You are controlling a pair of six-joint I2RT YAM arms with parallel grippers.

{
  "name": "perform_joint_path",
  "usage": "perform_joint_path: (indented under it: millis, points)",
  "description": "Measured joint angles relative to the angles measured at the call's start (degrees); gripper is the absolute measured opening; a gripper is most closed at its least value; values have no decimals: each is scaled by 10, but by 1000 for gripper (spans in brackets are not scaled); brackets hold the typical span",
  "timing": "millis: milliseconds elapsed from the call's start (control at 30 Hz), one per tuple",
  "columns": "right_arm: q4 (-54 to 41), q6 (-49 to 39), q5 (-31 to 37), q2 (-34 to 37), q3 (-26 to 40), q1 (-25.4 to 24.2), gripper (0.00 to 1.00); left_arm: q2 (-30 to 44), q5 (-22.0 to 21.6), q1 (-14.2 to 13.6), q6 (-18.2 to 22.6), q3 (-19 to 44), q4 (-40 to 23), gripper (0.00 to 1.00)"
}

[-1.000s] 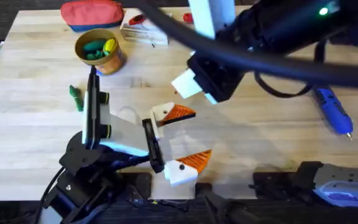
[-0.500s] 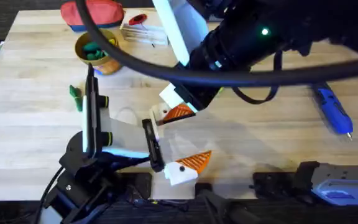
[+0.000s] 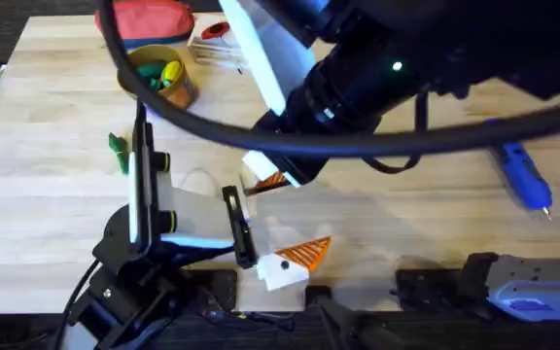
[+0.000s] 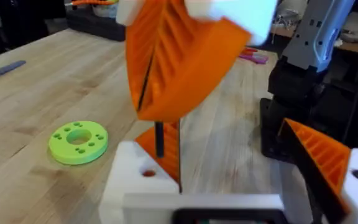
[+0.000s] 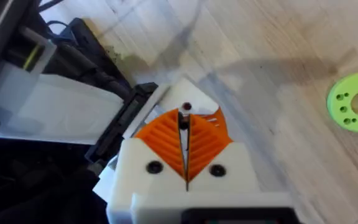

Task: Pick up the gripper from the table and insert it into the empty holder that is missing its gripper. Then pick up a screw, insert it into the mounting hole, and use the screwdriver to tighten it. Finally, clean up the table by picking up the vegetable and placing it into the bucket.

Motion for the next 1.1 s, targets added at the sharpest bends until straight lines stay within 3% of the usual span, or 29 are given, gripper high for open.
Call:
perform_joint_path:
  millis: [1100]
  points:
    - [1, 0, 14, 31, 0, 11, 4, 0, 2, 0, -2, 0, -1, 985]
